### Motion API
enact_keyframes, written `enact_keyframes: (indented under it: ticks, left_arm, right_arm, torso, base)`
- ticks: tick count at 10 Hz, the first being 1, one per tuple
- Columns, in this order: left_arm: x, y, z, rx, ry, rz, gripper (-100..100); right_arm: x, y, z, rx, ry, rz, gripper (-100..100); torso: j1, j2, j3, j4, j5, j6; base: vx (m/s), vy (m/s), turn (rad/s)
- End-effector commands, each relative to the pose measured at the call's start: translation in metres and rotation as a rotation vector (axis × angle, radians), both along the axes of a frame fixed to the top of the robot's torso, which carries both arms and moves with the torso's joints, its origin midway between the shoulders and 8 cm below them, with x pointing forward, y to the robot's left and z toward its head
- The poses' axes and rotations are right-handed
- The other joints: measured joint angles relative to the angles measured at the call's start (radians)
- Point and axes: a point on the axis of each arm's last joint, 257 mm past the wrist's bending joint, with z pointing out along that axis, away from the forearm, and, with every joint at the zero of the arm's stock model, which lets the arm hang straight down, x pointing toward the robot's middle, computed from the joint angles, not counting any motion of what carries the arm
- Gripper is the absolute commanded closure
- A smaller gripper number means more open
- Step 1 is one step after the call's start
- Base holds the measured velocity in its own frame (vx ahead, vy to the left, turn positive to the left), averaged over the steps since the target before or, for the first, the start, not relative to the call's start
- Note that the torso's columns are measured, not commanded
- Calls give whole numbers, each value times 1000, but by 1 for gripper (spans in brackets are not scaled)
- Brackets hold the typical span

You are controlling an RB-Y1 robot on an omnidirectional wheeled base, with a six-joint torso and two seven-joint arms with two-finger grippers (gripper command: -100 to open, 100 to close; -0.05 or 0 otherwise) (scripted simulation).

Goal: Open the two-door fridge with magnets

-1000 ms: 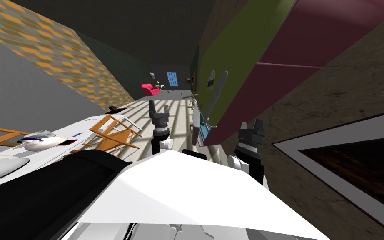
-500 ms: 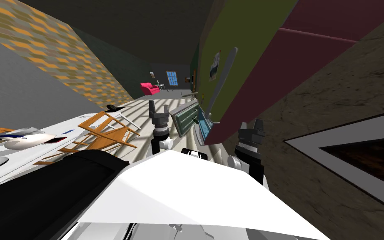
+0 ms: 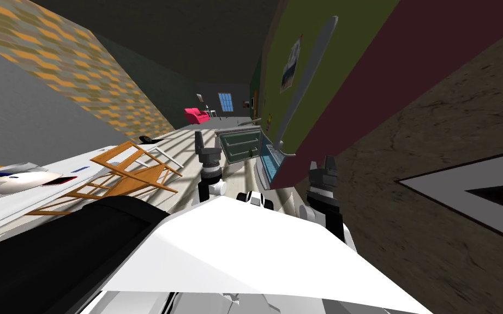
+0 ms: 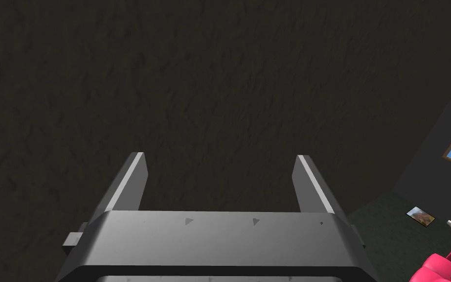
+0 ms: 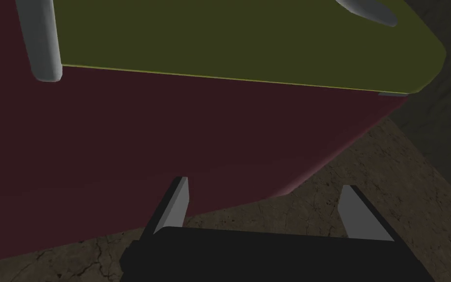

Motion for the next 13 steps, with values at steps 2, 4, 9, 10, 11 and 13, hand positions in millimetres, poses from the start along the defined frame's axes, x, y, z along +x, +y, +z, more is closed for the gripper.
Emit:
enact_keyframes:
  ticks: [2,4,9,10,11,13]
  left_arm:
    - [0,0,0,0,0,0,0]
    - [0,0,0,0,0,0,0]
    - [0,0,0,0,0,0,0]
    - [0,0,0,0,0,0,0]
    - [0,0,0,0,0,0,0]
    - [0,0,0,0,0,0,0]
  right_arm:
    - [20,14,-56,-188,188,-5,-100]
    - [25,15,-77,-253,252,-13,-100]
    - [32,13,-147,-470,457,-48,-100]
    - [31,11,-169,-545,516,-58,-100]
    - [31,10,-171,-551,527,-64,-100]
    - [29,4,-196,-634,597,-81,-100]
  torso:
    - [0,1,-1,1,0,0]
    - [-1,3,0,2,0,0]
    - [-8,2,0,1,-2,0]
    - [-8,1,-1,1,-2,0]
    - [-3,0,-1,1,-1,0]
    - [0,0,-1,1,0,0]
  base:
    - [23,271,28]
    - [5,257,14]
    - [7,200,25]
    - [37,195,36]
    - [39,188,17]
    - [47,229,26]
